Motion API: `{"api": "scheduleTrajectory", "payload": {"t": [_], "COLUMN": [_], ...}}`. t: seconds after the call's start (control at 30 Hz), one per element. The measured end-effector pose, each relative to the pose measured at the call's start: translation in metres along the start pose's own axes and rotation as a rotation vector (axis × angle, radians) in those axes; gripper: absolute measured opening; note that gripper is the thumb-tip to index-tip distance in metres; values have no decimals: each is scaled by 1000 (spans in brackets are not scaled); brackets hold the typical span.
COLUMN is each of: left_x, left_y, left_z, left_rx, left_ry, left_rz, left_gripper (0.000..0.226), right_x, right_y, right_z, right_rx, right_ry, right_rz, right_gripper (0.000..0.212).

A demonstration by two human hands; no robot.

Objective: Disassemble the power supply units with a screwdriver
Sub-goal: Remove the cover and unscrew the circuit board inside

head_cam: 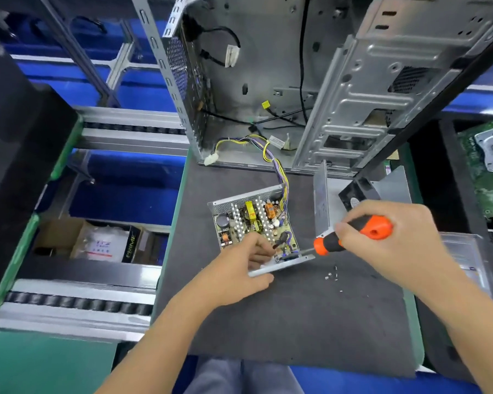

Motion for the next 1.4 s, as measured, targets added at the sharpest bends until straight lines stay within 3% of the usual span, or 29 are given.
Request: {"api": "scheduleTrajectory", "payload": {"t": [0.3,0.63,1.4], "left_x": [-7,-7,-9], "left_y": [1,5,4], "left_z": [4,0,4], "left_rx": [-84,-170,-190], "left_ry": [37,17,82], "left_rz": [178,248,284], "left_gripper": [37,33,30], "right_x": [-6,-2,20], "right_y": [-24,-45,-50], "right_z": [28,46,34], "right_rx": [237,411,459], "right_ry": [114,218,217], "right_rz": [72,101,0], "right_gripper": [27,27,24]}}
Point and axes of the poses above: each hand's wrist, its own x-axis away from the middle knuckle, its own y-axis out of the back of the hand, z = x × y, the point moved 1 cm from there along -x, towards the middle knuckle, and after that the axes turned 7 degrees about -x, right-handed, at the moved point
